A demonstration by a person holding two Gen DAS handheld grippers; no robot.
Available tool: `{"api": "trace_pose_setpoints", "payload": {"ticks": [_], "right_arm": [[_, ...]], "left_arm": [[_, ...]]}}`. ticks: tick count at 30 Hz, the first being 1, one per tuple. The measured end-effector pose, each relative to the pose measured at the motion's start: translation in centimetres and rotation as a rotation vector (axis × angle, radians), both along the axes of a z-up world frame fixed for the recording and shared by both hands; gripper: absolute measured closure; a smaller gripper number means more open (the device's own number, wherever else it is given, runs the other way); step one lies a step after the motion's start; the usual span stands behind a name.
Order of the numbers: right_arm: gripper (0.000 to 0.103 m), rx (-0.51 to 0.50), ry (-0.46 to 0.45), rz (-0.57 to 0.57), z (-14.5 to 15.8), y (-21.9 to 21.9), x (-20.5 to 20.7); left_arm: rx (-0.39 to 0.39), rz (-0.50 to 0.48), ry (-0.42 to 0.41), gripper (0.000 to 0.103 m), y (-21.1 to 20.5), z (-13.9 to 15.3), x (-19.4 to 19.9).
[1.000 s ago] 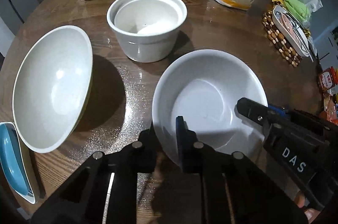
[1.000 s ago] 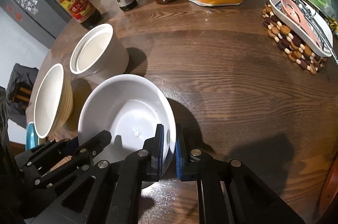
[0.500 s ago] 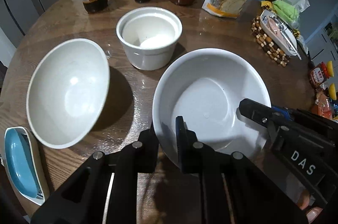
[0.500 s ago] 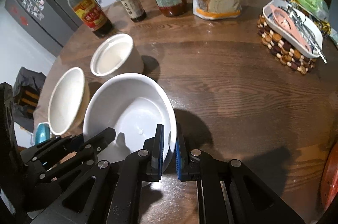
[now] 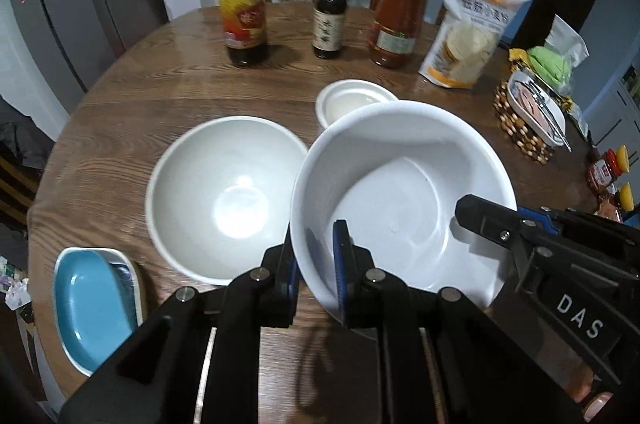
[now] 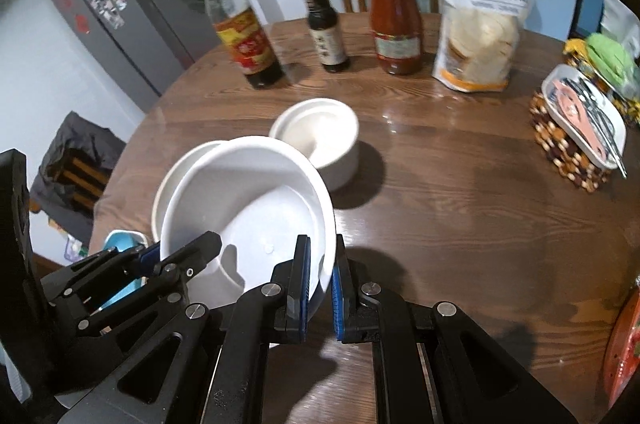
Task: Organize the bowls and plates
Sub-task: 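Lift the medium white bowl with both grippers over the large white bowl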
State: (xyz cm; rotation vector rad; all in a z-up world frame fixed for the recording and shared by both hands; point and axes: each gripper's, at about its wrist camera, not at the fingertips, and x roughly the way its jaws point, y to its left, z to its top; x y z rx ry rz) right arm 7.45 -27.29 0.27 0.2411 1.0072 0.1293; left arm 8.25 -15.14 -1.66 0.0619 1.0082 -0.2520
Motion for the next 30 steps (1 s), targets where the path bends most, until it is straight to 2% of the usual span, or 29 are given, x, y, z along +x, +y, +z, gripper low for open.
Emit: {"api": "trace_pose_setpoints", "payload": {"ticks": [17, 30], "right_arm": [[0.092, -0.014, -0.009, 0.069, 1.0, 6.6, 2.4], [0.092, -0.023, 0.045, 0.046, -0.7, 8.9, 4.6]], "left_arm": [[0.025, 0.056, -0.029, 0.088, 6.4, 1.1, 1.1], [0.051, 0.033, 0.029, 0.088, 7.8, -1.1, 4.1]]}}
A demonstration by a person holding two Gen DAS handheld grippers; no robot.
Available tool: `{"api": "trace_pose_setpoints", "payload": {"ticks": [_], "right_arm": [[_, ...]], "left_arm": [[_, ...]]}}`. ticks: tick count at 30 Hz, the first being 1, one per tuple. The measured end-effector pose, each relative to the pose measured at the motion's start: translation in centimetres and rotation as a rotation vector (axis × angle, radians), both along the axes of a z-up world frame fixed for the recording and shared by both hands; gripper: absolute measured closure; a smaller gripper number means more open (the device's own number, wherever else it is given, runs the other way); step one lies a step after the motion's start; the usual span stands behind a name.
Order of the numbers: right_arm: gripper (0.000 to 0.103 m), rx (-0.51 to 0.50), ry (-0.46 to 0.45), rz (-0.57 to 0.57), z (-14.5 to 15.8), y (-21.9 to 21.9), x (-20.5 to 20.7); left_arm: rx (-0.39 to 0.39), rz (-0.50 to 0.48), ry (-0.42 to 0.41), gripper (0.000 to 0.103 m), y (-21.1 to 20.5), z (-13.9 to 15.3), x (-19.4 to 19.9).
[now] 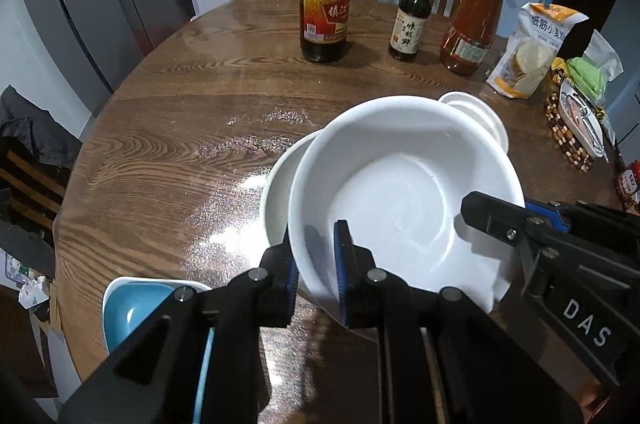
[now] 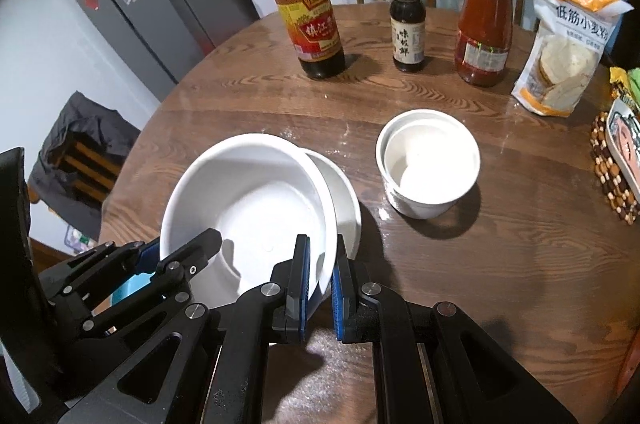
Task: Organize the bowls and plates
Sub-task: 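Lift the medium white bowl with both grippers over the large white bowl, then lower the medium white bowl into the large white bowl with both grippers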
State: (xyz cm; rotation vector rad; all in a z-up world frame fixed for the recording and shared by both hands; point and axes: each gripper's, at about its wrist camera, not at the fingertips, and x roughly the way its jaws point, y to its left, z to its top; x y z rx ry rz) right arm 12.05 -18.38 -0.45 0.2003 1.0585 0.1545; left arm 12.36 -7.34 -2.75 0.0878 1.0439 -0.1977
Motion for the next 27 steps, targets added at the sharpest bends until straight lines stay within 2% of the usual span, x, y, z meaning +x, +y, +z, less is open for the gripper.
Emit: {"api": "trace_pose_setpoints", "payload": {"ticks": [27], "right_arm": [[0.092, -0.026, 0.080, -0.033, -2.8, 0.3, 2.5]], "left_arm": [[0.026, -0.036, 0.095, 0.087, -0.4, -3.3, 3.3]]}}
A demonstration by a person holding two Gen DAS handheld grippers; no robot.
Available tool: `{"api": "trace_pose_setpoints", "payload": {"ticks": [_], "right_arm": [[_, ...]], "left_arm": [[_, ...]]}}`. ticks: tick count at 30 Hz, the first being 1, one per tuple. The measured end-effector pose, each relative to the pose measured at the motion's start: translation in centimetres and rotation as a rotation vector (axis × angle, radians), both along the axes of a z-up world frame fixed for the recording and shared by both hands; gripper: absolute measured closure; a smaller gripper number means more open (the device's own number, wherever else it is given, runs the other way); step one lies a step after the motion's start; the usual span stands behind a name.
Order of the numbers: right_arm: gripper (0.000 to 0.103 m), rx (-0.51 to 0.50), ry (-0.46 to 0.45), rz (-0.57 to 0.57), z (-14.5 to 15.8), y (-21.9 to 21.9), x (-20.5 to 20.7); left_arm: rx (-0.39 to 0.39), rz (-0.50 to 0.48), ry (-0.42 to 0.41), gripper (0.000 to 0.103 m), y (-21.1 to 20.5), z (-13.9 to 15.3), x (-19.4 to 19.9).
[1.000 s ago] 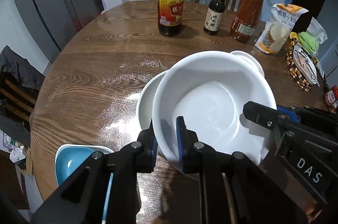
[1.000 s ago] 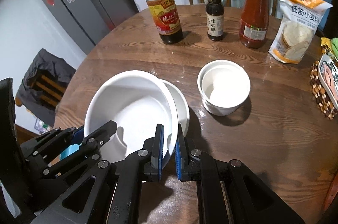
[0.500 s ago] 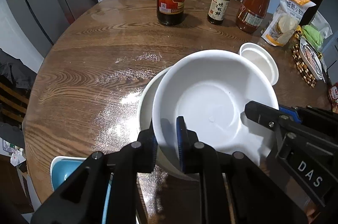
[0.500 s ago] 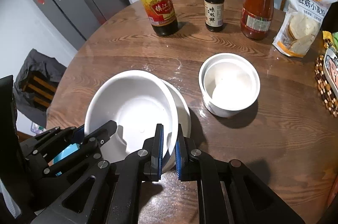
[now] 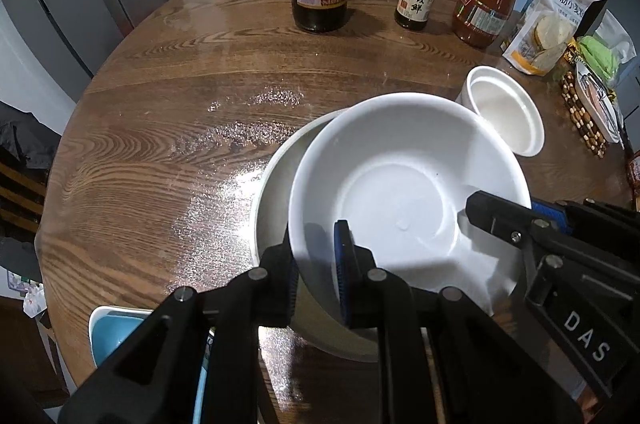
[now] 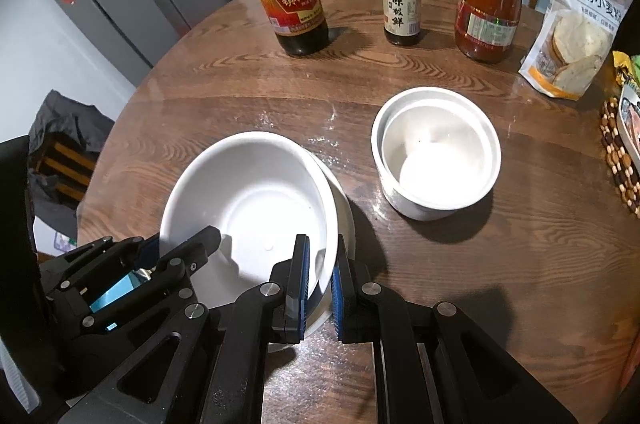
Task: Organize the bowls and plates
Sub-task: 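Lower the medium white bowl into the large white bowl with both grippers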
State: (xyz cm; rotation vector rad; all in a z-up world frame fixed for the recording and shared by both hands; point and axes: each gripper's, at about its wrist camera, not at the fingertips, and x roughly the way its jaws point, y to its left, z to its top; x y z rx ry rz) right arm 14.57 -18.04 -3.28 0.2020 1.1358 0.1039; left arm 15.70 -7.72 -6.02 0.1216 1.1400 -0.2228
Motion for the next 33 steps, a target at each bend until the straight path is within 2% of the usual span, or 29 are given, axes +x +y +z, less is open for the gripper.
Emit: {"api": "trace_pose_setpoints", "payload": {"ticks": [33], "right_arm": [[0.092, -0.055, 0.027, 0.013, -1.2, 0.7, 0.9]], "left_arm": [[0.023, -0.009, 0.021, 0.087, 0.2, -0.9, 1.2]]}}
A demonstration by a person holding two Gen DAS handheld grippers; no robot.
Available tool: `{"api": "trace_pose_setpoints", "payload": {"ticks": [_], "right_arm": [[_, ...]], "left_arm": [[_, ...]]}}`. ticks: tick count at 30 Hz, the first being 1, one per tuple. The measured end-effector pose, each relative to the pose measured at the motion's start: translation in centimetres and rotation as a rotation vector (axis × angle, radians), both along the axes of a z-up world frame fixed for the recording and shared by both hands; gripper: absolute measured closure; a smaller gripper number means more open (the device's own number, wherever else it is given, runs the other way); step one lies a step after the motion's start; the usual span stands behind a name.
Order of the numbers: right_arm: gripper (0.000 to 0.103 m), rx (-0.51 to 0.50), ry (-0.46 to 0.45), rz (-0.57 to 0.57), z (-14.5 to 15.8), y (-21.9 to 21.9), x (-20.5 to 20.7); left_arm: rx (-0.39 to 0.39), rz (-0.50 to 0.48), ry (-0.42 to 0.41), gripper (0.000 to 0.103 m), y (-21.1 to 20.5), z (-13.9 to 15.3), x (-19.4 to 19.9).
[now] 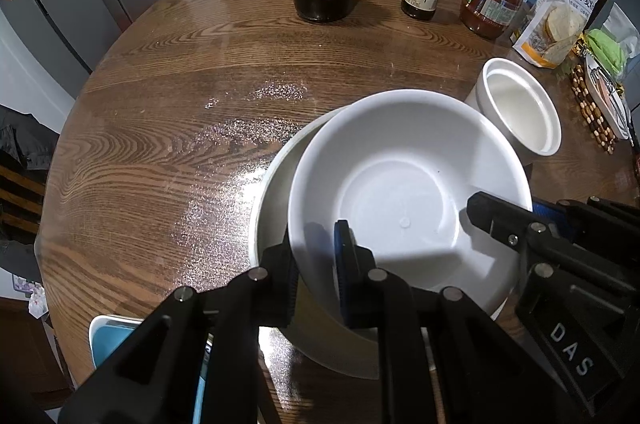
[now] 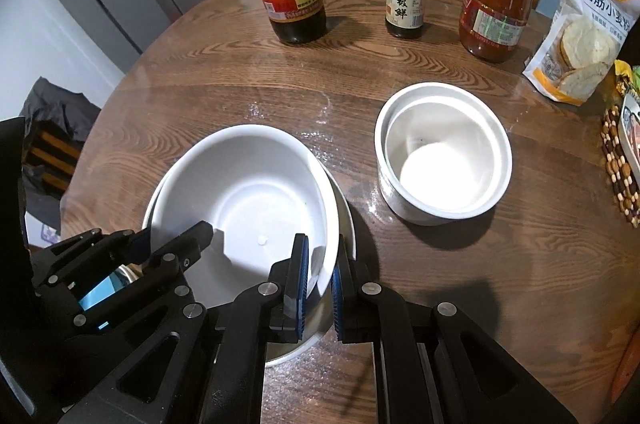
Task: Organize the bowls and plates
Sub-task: 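Lower the medium white bowl into the large white bowl with both grippers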
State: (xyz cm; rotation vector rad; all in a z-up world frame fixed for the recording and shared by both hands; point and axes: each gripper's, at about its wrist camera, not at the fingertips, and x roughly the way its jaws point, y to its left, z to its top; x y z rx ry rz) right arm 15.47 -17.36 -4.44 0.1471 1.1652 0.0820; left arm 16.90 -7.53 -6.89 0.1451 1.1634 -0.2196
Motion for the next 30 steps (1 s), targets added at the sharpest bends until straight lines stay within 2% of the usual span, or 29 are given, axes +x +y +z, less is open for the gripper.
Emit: {"api": "trace_pose_setpoints", "payload": {"ticks": [19, 30], "right_arm": [[0.092, 0.011, 0.001, -0.005, 0.03, -0.18, 0.09], [0.092, -0.021, -0.009, -0.009, 0.43, -0.08, -0.19]], "left_arm": [[0.010, 0.004, -0.003, 0.084, 0.02, 0.10, -0.06], [0.033, 0.008, -0.028, 0.084, 0.05, 0.58, -0.13]]}}
